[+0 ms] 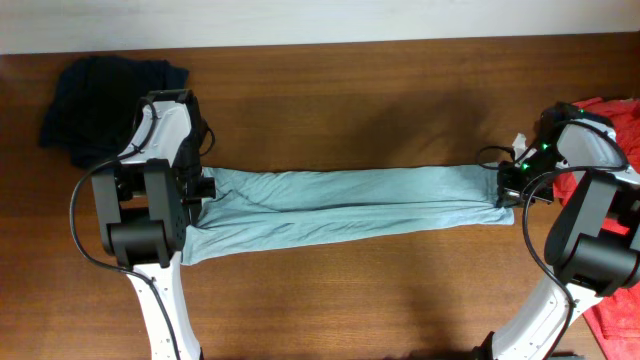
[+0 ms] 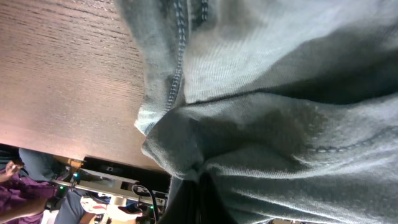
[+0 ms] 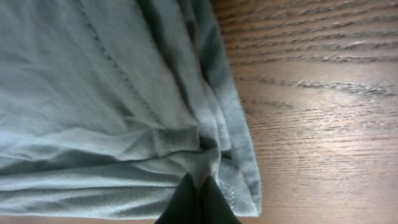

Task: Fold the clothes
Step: 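Lower the folded edge onto the hem and open both grippers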

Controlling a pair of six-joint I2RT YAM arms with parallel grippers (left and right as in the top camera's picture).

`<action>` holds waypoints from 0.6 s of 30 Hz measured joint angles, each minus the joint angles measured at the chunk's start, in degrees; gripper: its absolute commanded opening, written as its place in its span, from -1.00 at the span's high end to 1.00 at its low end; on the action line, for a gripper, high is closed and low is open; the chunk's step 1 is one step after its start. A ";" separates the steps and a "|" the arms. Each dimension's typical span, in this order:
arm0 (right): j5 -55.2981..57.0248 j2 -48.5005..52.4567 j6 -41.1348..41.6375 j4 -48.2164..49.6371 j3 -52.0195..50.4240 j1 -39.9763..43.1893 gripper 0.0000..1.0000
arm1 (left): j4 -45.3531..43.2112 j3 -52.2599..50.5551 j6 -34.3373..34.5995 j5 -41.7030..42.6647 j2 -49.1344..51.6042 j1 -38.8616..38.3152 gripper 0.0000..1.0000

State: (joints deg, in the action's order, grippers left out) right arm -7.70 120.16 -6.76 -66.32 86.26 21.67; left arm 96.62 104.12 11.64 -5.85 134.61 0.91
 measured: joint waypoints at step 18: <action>1.90 0.00 0.31 -13.29 22.62 0.02 -0.95 | 0.02 20.06 0.02 2.32 -1.05 0.02 -0.83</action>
State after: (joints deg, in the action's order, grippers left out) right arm -5.80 120.16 -6.46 -79.61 108.88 21.69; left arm 96.64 124.18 11.66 -3.53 133.56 0.93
